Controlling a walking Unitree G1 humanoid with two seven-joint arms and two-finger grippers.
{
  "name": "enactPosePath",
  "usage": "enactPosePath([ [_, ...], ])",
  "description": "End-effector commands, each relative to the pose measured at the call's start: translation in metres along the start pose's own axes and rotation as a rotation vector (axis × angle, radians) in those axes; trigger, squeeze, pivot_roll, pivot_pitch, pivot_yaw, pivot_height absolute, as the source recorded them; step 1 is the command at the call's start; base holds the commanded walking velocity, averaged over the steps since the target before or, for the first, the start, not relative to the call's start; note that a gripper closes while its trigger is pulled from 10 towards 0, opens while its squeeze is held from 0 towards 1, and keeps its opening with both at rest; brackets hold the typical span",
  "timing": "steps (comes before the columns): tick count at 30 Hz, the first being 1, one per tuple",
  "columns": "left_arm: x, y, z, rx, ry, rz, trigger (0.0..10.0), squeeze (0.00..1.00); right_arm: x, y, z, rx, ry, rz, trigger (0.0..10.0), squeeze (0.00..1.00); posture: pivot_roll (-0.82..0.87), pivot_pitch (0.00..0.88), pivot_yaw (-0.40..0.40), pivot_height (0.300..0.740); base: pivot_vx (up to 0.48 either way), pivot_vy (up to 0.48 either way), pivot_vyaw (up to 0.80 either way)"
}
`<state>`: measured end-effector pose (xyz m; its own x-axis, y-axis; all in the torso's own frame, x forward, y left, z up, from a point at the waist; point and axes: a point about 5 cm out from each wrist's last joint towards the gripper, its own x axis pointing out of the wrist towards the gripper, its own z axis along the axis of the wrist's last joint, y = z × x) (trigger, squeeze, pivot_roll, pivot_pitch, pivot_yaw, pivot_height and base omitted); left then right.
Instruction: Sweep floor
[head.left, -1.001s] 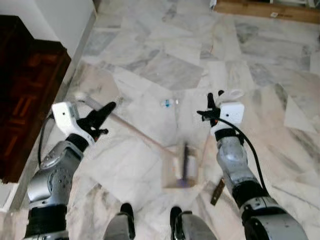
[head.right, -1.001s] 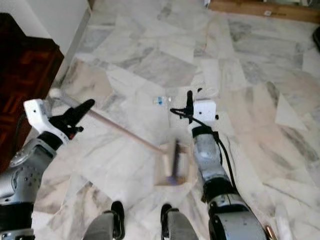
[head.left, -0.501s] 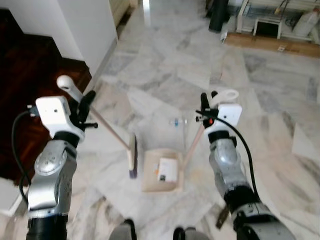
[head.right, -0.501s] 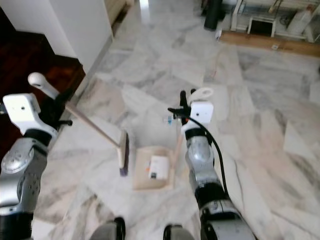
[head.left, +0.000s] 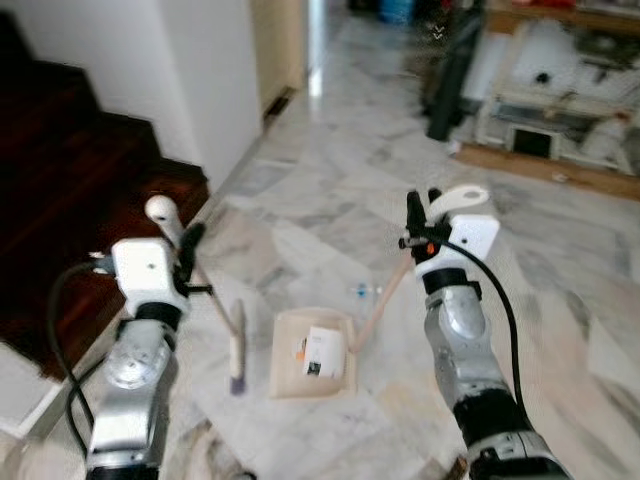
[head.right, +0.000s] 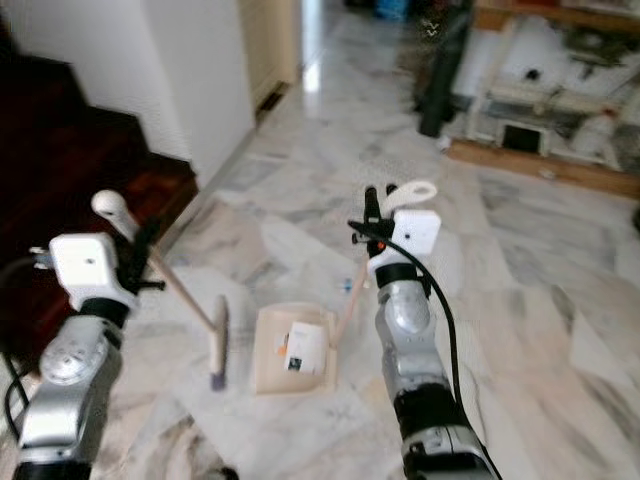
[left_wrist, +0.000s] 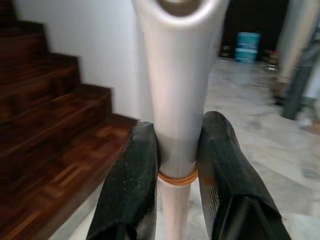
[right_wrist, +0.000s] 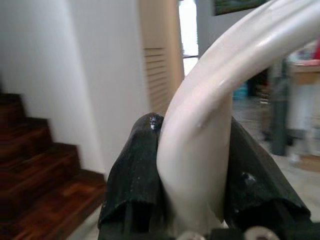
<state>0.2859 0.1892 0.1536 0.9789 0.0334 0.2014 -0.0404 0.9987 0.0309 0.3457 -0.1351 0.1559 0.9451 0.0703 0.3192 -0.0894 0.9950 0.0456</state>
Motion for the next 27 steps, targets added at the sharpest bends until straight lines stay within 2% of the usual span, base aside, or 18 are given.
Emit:
enactPosePath([
  [1, 0.003, 0.000, 0.007, 0.025, -0.052, 0.000, 10.0, 0.00, 0.004, -0.002, 0.014, 0.027, -0.058, -0.027, 10.0, 0.00, 0.00, 0.000, -0.010, 0.740, 0.000, 0.000, 0.79],
  [6, 0.008, -0.002, 0.007, 0.036, -0.061, -0.013, 10.0, 0.00, 0.003, 0.000, 0.014, 0.046, -0.050, -0.046, 10.0, 0.00, 0.01, 0.000, -0.004, 0.740, 0.000, 0.000, 0.79],
  [8, 0.011, -0.004, 0.007, 0.058, -0.069, -0.019, 10.0, 0.00, 0.004, 0.007, 0.012, 0.066, -0.033, -0.032, 10.0, 0.00, 0.01, 0.000, -0.006, 0.740, 0.000, 0.000, 0.79],
  [17, 0.007, -0.003, 0.005, 0.065, -0.073, 0.028, 10.0, 0.00, -0.003, 0.012, 0.006, 0.072, 0.008, -0.001, 10.0, 0.00, 0.02, 0.000, -0.010, 0.740, 0.000, 0.000, 0.79],
  [22, -0.002, 0.002, 0.002, 0.105, -0.070, 0.037, 10.0, 0.00, -0.012, 0.009, 0.003, -0.004, -0.001, 0.059, 10.0, 0.00, 0.02, 0.000, -0.006, 0.740, 0.000, 0.000, 0.58],
  [24, -0.009, 0.007, 0.001, 0.123, -0.062, 0.048, 10.0, 0.00, -0.024, -0.001, 0.000, -0.064, 0.006, 0.071, 10.0, 0.00, 0.02, 0.000, -0.005, 0.740, 0.000, 0.000, 0.22],
  [27, -0.013, 0.007, 0.001, 0.162, -0.057, 0.029, 10.0, 0.00, -0.033, -0.001, -0.001, -0.133, -0.001, 0.134, 10.0, 0.00, 0.02, 0.000, -0.006, 0.740, 0.000, 0.000, 0.00],
])
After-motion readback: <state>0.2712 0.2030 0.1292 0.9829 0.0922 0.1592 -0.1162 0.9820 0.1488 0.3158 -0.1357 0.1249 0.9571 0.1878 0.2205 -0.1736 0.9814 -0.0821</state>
